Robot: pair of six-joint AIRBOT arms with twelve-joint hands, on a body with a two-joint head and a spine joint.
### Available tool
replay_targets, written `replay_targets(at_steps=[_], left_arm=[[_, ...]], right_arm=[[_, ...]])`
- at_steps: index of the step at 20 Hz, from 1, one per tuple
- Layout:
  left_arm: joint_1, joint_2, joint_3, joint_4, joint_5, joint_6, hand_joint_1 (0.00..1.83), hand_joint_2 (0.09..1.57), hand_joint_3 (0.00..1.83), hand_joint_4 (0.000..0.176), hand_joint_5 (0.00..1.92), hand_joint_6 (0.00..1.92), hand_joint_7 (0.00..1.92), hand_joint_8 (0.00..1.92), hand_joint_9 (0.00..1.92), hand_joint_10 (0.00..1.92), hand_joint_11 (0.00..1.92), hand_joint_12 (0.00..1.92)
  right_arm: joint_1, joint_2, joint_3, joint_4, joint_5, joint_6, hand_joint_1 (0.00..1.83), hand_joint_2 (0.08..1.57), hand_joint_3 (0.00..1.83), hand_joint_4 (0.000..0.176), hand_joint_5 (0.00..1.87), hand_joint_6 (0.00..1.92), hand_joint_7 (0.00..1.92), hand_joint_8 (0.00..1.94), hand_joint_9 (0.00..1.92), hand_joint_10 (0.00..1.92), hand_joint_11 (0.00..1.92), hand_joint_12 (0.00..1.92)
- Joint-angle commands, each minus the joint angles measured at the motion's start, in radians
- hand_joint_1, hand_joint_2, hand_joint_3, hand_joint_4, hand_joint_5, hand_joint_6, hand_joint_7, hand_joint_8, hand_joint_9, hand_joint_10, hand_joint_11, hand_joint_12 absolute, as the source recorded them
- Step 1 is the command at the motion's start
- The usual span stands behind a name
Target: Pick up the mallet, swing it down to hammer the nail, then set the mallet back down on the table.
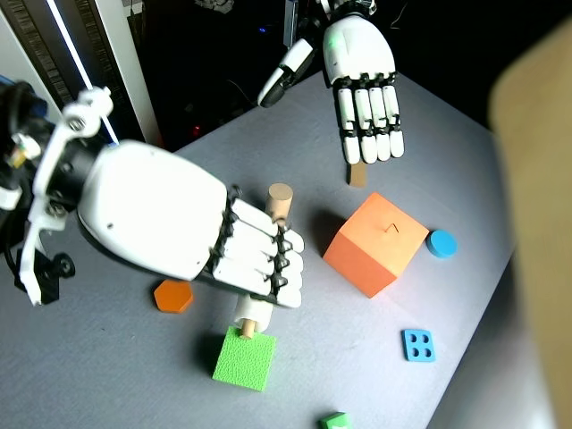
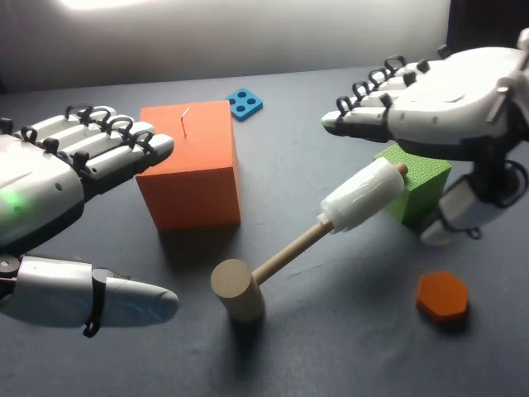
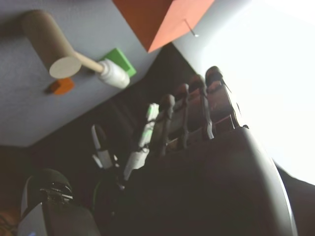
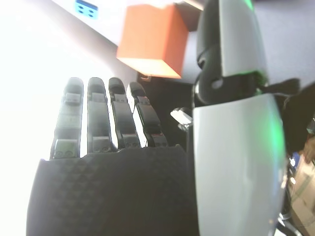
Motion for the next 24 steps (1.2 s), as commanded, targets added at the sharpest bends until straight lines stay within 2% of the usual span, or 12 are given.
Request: replay_targets(at_steps=[1, 3, 9, 11, 12, 14, 21, 24], left_arm=[[-0.009, 0.002, 0.006, 0.025, -0.112, -0.013, 0.05, 0.87, 0.03, 0.000, 0.00, 0.00, 0.00, 0.00, 0.00, 0.00, 0.00, 0.00], [-0.009, -0.002, 0.015, 0.051, -0.099, -0.033, 0.06, 0.88, 0.03, 0.000, 0.00, 0.00, 0.00, 0.00, 0.00, 0.00, 0.00, 0.00], [-0.009, -0.058, 0.087, 0.170, -0.072, -0.148, 0.10, 0.85, 0.01, 0.000, 0.00, 0.00, 0.00, 0.00, 0.00, 0.00, 0.00, 0.00], [-0.008, -0.084, 0.109, 0.177, -0.078, -0.162, 0.10, 0.84, 0.00, 0.000, 0.00, 0.00, 0.00, 0.00, 0.00, 0.00, 0.00, 0.00], [-0.008, -0.095, 0.120, 0.180, -0.079, -0.167, 0.09, 0.84, 0.00, 0.000, 0.00, 0.00, 0.00, 0.00, 0.00, 0.00, 0.00, 0.00], [-0.008, -0.110, 0.134, 0.180, -0.080, -0.172, 0.09, 0.86, 0.01, 0.000, 0.00, 0.00, 0.00, 0.00, 0.00, 0.00, 0.00, 0.00], [0.033, -0.138, 0.192, 0.180, -0.119, -0.201, 0.08, 0.87, 0.01, 0.000, 0.00, 0.00, 0.00, 0.00, 0.00, 0.00, 0.00, 0.00], [0.042, -0.146, 0.216, 0.189, -0.127, -0.214, 0.10, 0.87, 0.01, 0.000, 0.00, 0.00, 0.00, 0.00, 0.00, 0.00, 0.00, 0.00]], right_arm=[[0.004, -0.017, 0.010, -0.026, 0.040, 0.000, 1.09, 0.86, 0.00, 0.000, 0.00, 0.00, 0.00, 0.00, 0.00, 0.00, 0.00, 0.00], [-0.005, -0.055, 0.037, -0.026, 0.033, -0.001, 1.18, 0.89, 0.00, 0.000, 0.00, 0.00, 0.00, 0.00, 0.00, 0.00, 0.00, 0.00], [-0.018, -0.158, 0.127, -0.025, 0.003, 0.020, 1.17, 0.89, 0.00, 0.000, 0.00, 0.00, 0.00, 0.00, 0.00, 0.00, 0.00, 0.00], [-0.032, -0.185, 0.159, -0.015, 0.003, 0.012, 1.22, 0.93, 0.01, 0.000, 0.00, 0.00, 0.00, 0.00, 0.00, 0.00, 0.00, 0.00], [-0.038, -0.200, 0.179, 0.037, 0.002, -0.025, 1.20, 0.91, 0.01, 0.000, 0.00, 0.00, 0.00, 0.00, 0.00, 0.00, 0.00, 0.00], [-0.049, -0.221, 0.205, 0.066, 0.002, -0.046, 1.12, 0.88, 0.00, 0.000, 0.00, 0.00, 0.00, 0.00, 0.00, 0.00, 0.00, 0.00], [-0.088, -0.297, 0.288, 0.075, 0.004, -0.038, 1.13, 0.89, 0.00, 0.000, 0.00, 0.00, 0.00, 0.00, 0.00, 0.00, 0.00, 0.00], [-0.098, -0.326, 0.335, 0.162, 0.003, -0.087, 1.12, 0.89, 0.00, 0.000, 0.00, 0.00, 0.00, 0.00, 0.00, 0.00, 0.00, 0.00]])
